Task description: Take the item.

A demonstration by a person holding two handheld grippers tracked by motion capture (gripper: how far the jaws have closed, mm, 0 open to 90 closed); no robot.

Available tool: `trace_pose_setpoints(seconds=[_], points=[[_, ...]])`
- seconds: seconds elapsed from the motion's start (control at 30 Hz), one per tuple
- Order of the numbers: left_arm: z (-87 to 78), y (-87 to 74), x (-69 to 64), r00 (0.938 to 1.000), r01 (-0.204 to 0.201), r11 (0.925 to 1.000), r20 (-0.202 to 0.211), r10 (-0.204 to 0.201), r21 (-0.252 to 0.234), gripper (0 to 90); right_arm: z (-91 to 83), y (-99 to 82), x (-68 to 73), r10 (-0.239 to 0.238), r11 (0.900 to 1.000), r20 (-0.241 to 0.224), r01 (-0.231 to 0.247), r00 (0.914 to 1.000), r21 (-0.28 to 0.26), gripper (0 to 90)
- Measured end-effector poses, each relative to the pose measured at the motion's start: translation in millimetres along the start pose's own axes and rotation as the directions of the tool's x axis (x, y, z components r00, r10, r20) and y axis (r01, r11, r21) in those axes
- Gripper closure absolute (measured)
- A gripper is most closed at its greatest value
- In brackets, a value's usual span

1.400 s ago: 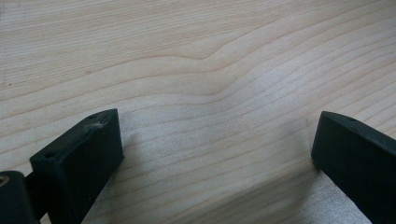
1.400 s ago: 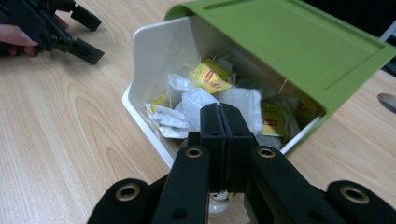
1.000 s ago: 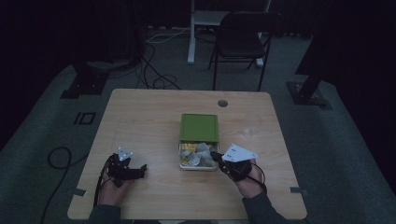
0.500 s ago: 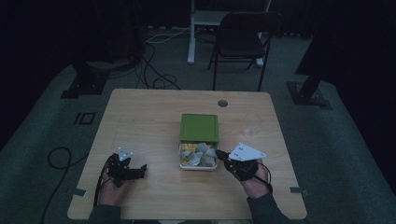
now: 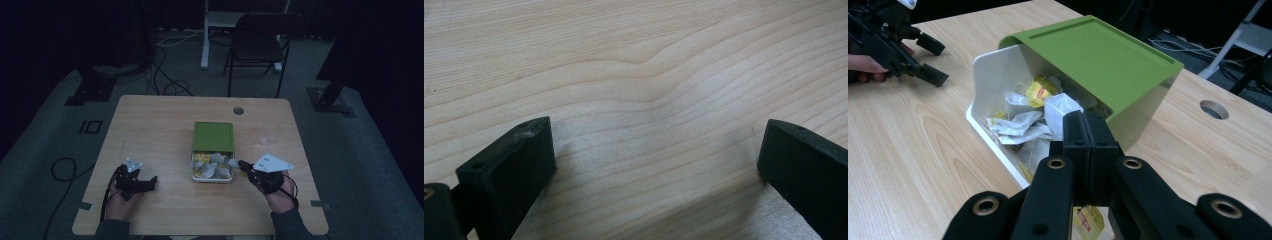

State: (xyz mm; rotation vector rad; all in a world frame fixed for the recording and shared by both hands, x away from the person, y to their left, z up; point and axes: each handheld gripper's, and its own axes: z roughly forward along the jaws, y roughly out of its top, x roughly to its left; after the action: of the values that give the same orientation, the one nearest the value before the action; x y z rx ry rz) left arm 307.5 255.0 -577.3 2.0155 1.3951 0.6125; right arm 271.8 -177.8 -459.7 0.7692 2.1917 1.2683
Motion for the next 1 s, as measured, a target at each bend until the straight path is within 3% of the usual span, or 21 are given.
trace_pose_setpoints(seconds=[1.0], points=[[0.0, 0.0, 0.0, 1.0000, 0.000, 1.0000, 0.000, 0.000, 0.000, 2.7, -8.0, -15.4, -31.1, 0.050, 0.9986, 0.076, -0.051, 0.9959, 0.012, 90.0]])
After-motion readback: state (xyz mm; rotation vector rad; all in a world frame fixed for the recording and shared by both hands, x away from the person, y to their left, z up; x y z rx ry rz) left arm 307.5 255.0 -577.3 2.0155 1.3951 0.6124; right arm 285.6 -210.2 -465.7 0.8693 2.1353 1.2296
